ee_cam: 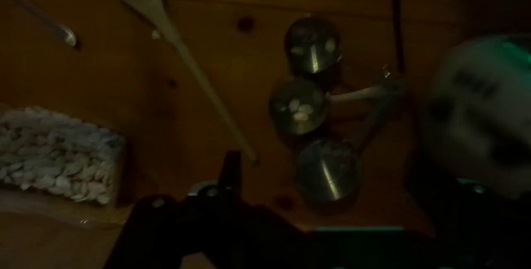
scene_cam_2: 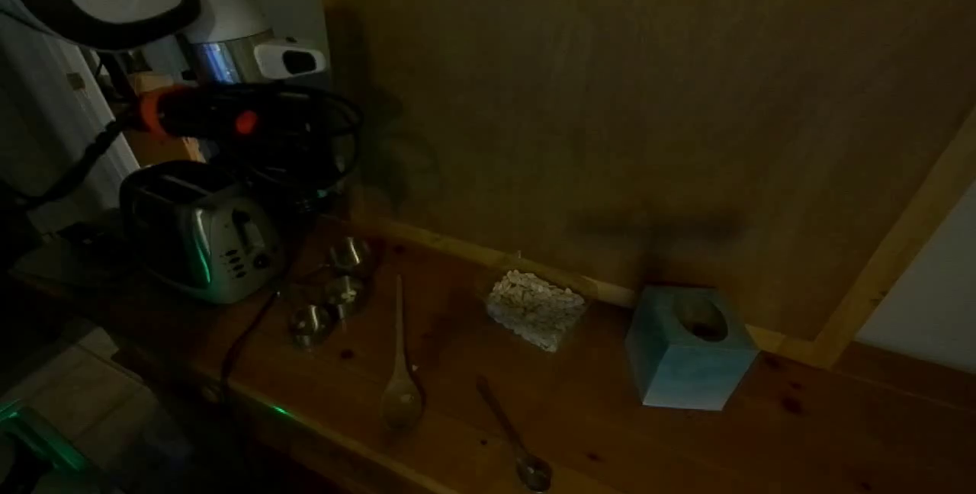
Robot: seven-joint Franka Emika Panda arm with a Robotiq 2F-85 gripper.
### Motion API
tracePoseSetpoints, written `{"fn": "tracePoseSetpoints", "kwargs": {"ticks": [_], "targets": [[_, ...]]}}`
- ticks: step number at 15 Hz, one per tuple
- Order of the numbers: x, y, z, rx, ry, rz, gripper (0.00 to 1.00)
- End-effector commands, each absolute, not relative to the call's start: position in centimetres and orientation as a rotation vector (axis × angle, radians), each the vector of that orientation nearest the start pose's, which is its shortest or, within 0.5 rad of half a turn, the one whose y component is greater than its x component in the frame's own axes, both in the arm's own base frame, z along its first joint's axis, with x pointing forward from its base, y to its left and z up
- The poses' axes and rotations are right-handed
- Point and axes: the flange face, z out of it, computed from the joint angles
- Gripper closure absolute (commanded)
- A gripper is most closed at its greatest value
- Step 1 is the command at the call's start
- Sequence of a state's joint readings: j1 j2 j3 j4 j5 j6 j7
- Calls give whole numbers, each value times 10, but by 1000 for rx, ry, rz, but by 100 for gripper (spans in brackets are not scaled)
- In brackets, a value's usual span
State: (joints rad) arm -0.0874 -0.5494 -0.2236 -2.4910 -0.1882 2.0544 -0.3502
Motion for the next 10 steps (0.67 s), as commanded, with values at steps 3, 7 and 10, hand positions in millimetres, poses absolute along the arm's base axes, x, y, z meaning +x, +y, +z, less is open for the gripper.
{"fn": "tracePoseSetpoints", "kwargs": {"ticks": [3,7,10], "targets": [[431,-223,480,-3251,-44,-493,0],[428,-237,473,-3275,37,-516,0],[439,-246,467,-3287,65,-499,0]]}}
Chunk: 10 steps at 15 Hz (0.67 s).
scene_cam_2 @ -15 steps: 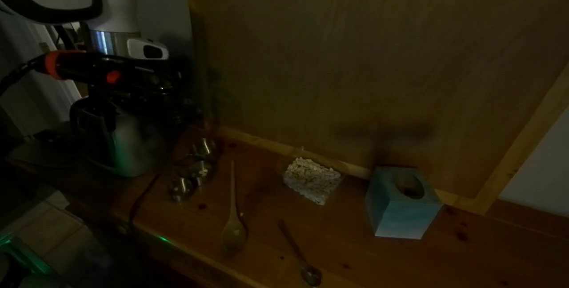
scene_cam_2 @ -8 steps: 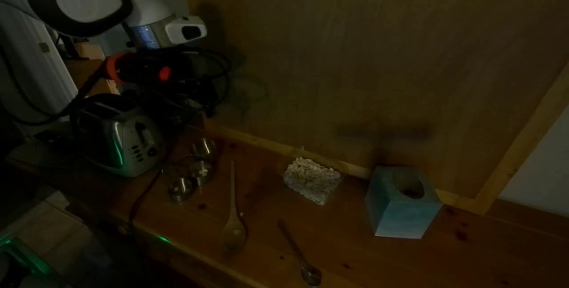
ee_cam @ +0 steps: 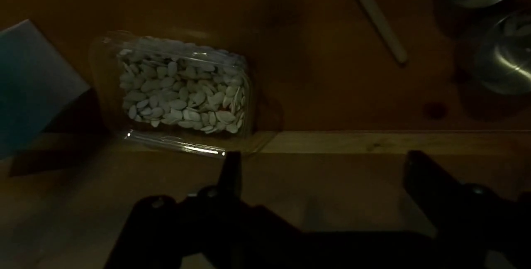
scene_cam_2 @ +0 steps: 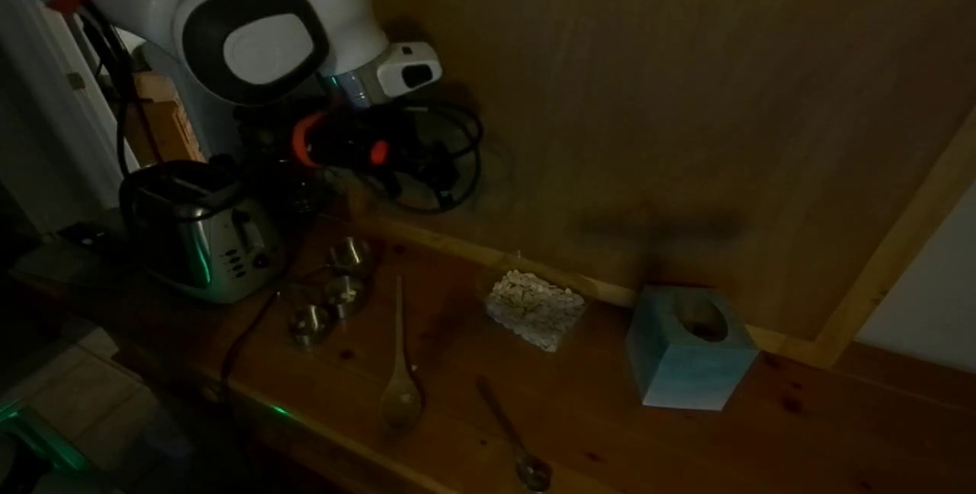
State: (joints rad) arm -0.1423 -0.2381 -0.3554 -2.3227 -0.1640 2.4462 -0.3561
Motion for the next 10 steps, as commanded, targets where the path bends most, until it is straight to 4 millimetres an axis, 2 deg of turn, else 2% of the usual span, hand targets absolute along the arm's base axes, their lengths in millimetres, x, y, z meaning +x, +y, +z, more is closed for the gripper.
{"fn": "tracePoseSetpoints", "kwargs": {"ticks": [1,4,10], "targets": [[443,-255,459,-3307,68,-495,0],[453,-286,438,-3284,206,-419,0],[479,-324,405,-3210,299,-363,0]]}}
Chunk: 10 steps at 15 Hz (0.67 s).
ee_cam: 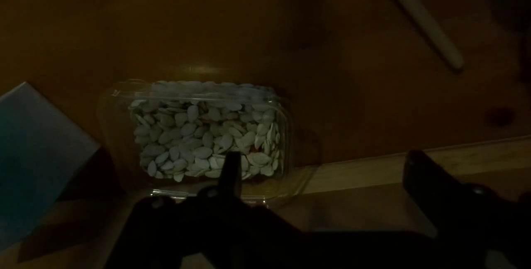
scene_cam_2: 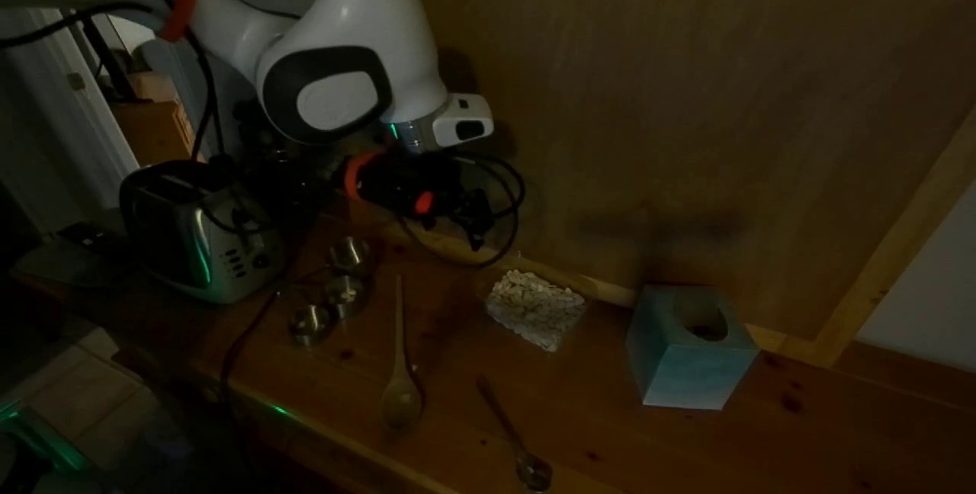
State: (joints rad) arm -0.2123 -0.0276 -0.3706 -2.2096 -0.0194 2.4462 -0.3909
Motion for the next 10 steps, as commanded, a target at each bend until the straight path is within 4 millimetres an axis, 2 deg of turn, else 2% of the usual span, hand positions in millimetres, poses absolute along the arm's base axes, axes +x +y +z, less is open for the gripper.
{"fn": "tracePoseSetpoints", "kwargs": {"ticks": [1,6,10], "targets": [[484,-332,399,-3207,299,-356,0],[499,-377,373,-3242,314,-302,0],[507,-398,352,-3241,316,-269,0]]}}
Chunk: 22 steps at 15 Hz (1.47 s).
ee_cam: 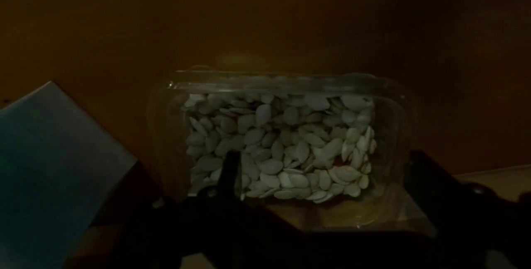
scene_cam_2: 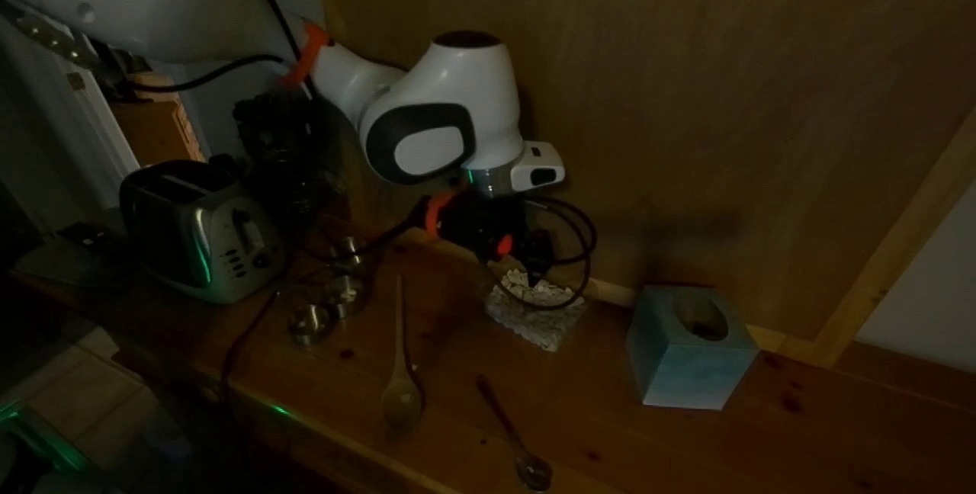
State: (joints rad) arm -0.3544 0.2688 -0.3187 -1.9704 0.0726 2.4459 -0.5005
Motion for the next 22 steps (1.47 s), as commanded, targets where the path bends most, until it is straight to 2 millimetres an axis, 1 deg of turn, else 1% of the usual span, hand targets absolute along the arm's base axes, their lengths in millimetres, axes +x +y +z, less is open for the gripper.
{"fn": "tracePoseSetpoints", "kwargs": {"ticks": [1,4,6,9,10,12,13,14,15,17,18,19,20,21,22], "targets": [[510,-402,347,-3237,325,-257,0],[512,-408,330,-3220,357,-203,0],[514,-412,322,-3214,364,-180,0],[519,-419,316,-3208,388,-165,0],[517,-421,312,-3204,394,-160,0],[519,-424,311,-3196,408,-153,0],[519,-426,309,-3193,414,-148,12],[519,-426,309,-3190,416,-145,28],[520,-428,308,-3185,424,-140,34],[521,-429,306,-3179,434,-135,50],[522,-429,305,-3175,440,-131,48],[521,-429,303,-3171,447,-124,20],[522,-430,302,-3168,452,-119,18],[523,-430,300,-3166,457,-116,18],[522,-430,298,-3162,462,-110,12]]}}
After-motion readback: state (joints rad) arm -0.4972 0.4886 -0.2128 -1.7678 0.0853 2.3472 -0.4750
